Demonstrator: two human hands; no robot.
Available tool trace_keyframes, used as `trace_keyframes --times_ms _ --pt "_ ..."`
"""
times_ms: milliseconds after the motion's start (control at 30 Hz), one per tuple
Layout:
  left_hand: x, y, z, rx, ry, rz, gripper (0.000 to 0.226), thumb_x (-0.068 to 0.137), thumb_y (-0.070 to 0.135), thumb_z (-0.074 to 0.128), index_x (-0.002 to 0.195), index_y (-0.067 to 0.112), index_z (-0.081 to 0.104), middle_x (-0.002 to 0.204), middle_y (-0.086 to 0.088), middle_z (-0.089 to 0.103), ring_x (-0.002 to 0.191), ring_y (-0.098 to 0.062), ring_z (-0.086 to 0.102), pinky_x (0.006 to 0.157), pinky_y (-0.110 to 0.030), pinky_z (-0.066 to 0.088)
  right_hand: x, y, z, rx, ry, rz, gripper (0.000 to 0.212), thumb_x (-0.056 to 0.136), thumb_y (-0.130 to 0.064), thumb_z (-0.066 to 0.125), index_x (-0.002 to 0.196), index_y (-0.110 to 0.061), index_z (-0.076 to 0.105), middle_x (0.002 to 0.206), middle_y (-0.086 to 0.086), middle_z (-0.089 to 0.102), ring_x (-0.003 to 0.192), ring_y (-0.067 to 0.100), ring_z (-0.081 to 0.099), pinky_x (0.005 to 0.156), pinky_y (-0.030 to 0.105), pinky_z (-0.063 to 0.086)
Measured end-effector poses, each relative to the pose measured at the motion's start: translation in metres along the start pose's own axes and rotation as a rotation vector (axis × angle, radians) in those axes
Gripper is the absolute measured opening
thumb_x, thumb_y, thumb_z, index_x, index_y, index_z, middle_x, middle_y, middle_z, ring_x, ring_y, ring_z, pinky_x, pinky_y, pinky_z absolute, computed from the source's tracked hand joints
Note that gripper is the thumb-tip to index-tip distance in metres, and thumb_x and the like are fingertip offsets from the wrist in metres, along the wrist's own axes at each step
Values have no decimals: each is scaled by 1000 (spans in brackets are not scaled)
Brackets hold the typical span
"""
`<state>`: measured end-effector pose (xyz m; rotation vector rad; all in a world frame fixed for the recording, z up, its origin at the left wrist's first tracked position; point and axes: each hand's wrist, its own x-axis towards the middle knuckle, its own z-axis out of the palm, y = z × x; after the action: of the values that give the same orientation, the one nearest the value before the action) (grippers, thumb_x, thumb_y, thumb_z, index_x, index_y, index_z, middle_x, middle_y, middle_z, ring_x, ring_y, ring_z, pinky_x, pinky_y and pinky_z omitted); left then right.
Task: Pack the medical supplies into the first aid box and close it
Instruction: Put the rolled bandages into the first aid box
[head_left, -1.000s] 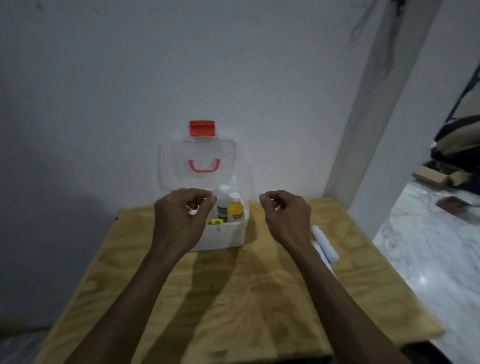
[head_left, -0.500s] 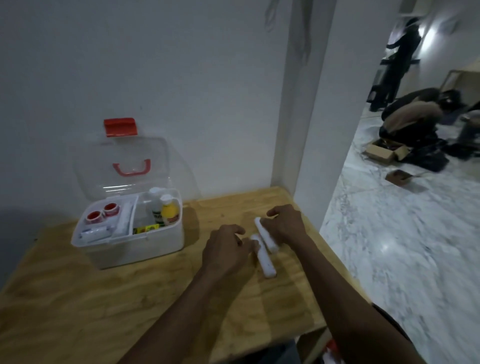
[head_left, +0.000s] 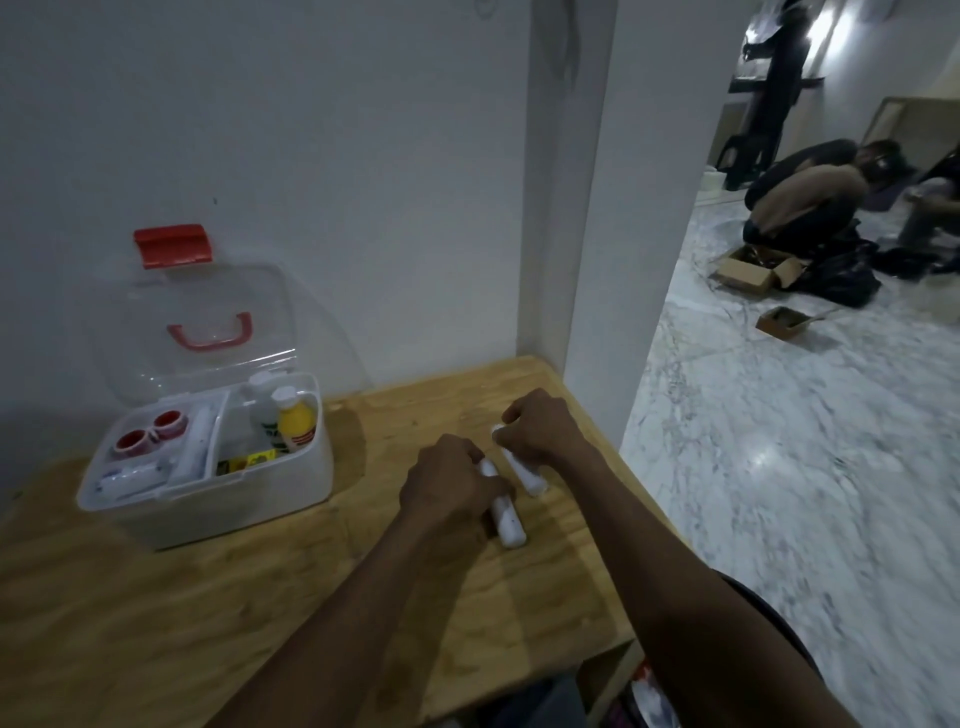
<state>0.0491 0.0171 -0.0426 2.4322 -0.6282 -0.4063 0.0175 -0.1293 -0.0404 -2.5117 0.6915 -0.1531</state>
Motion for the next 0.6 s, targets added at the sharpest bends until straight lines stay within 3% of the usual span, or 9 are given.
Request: trace_keyframes --times_ms 233,367,600 --pt "2 1 -3 -77 36 -14 23 71 37 79 88 26 69 89 0 69 78 -20 68 65 -35 58 -1 1 0 56 5 -34 30 85 -26 64 104 -6 75 114 14 68 103 29 64 84 36 54" --pt "-2 -2 -9 -218 78 22 28 72 32 79 95 26 65 86 -1 71 75 -18 68 63 -38 59 -8 2 -3 241 83 -69 29 87 -26 66 109 -10 73 113 8 71 104 21 66 81 26 47" --pt "-23 -9 -24 -413 230 139 23 73 19 75 91 27 62 78 5 68 72 -10 66 61 -41 59 -29 -14 -7 495 267 -141 21 85 -23 71 104 -14 73 95 -2 73 86 7 67 75 26 54"
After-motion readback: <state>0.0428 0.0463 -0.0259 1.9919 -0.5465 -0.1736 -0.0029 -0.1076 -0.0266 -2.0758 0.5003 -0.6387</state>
